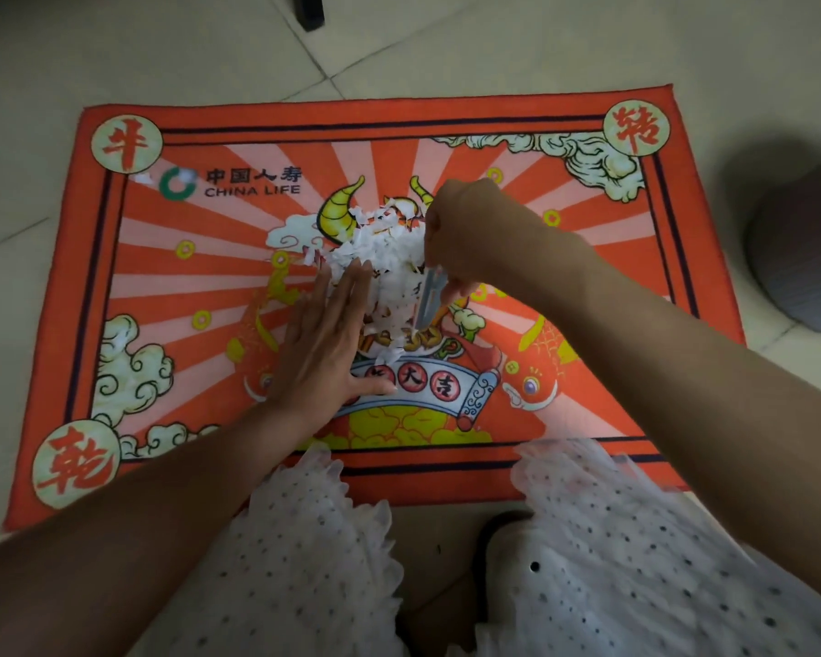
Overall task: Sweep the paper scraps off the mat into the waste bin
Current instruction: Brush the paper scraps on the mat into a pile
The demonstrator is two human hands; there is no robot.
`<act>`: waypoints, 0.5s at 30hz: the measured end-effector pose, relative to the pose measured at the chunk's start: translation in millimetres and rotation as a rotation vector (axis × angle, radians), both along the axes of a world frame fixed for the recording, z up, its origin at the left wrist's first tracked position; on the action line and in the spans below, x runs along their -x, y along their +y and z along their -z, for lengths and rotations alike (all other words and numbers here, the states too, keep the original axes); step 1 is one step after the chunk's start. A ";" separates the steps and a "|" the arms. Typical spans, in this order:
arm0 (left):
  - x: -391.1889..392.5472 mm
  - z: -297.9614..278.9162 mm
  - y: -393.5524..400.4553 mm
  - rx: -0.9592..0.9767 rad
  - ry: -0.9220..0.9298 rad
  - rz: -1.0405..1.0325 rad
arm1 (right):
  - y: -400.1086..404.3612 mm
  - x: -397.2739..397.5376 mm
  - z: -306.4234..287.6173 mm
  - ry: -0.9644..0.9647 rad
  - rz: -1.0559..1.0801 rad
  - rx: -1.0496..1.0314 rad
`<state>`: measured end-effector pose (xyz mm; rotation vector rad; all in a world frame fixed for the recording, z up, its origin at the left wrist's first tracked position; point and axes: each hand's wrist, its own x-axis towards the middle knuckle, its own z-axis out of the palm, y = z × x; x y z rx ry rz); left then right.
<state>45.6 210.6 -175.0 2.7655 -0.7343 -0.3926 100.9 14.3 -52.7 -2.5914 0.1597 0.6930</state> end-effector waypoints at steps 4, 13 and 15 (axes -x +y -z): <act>1.4 0.8 3.4 0.001 -0.007 -0.028 | -10.4 1.4 -14.2 -0.059 -0.004 -0.003; 4.7 8.1 16.5 -0.009 -0.036 -0.202 | -19.7 -3.6 -31.7 0.070 -0.402 -0.077; 4.8 7.9 25.1 -0.012 -0.046 -0.208 | -14.0 -8.3 -30.5 0.109 -0.485 -0.094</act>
